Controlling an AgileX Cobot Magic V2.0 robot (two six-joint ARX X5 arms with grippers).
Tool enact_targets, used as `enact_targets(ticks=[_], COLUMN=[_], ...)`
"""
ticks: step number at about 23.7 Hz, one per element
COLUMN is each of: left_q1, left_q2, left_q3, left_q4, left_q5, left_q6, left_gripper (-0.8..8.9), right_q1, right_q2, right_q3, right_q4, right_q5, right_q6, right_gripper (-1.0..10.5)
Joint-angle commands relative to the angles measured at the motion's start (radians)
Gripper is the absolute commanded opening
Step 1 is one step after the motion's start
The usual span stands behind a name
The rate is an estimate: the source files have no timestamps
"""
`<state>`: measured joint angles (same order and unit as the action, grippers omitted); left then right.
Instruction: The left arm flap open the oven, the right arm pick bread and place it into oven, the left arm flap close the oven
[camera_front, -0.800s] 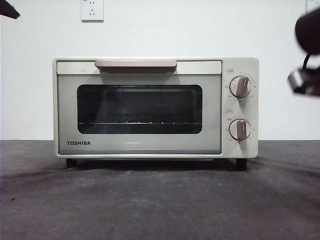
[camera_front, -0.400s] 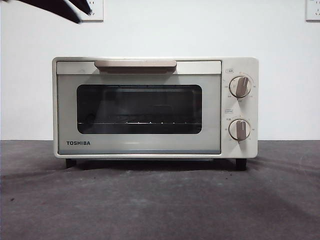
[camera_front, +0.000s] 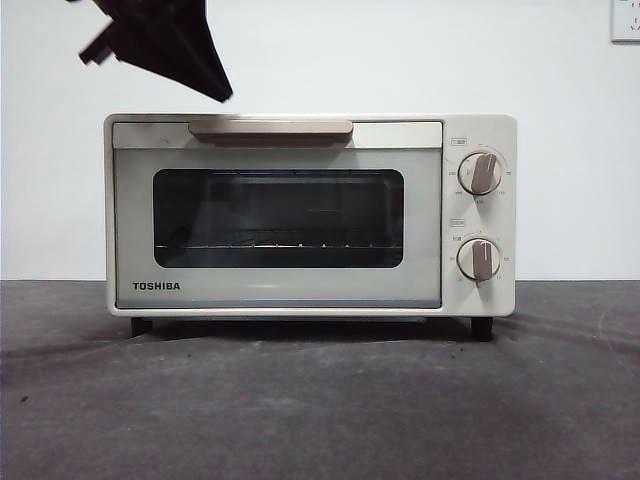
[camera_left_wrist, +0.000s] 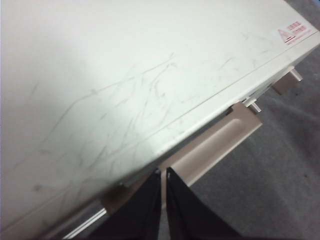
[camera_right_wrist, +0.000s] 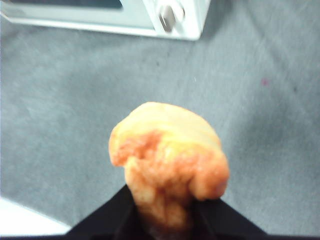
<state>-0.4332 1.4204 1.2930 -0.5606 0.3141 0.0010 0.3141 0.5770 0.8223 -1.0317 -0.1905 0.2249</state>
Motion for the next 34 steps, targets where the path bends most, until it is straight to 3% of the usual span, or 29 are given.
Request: enact_targets(ticks=[1,13,23,34], left_q1=[-0.007,-0.030,-0.076,-0.113], left_q2=[0.032,0.071,0.071,0.035], left_q3=[0.026,0.026,0.026,0.013], left_q4=[0.012,-0.014,-0.160,-0.225], left_q5=[0.001,0.001,0.000,-0.008], left_q6=[0.040,0.044,0.108,0.119], left_gripper=[0.17,0.17,0.17,0.17], right_q1=[0.004,0.005,0.005,0.005], right_q2=[-0.019,-0.045,-0.045,-0.045], right_q3=[0.010,0.010,0.010,0.010], right_q4=[0.010,0.007,0.006,0.006], right_q5=[-0.003,-0.005,-0.004,-0.019], right_q6=[0.004,0.008,0.011,0.022], right_gripper=[0.7,0.7,0.7,0.7])
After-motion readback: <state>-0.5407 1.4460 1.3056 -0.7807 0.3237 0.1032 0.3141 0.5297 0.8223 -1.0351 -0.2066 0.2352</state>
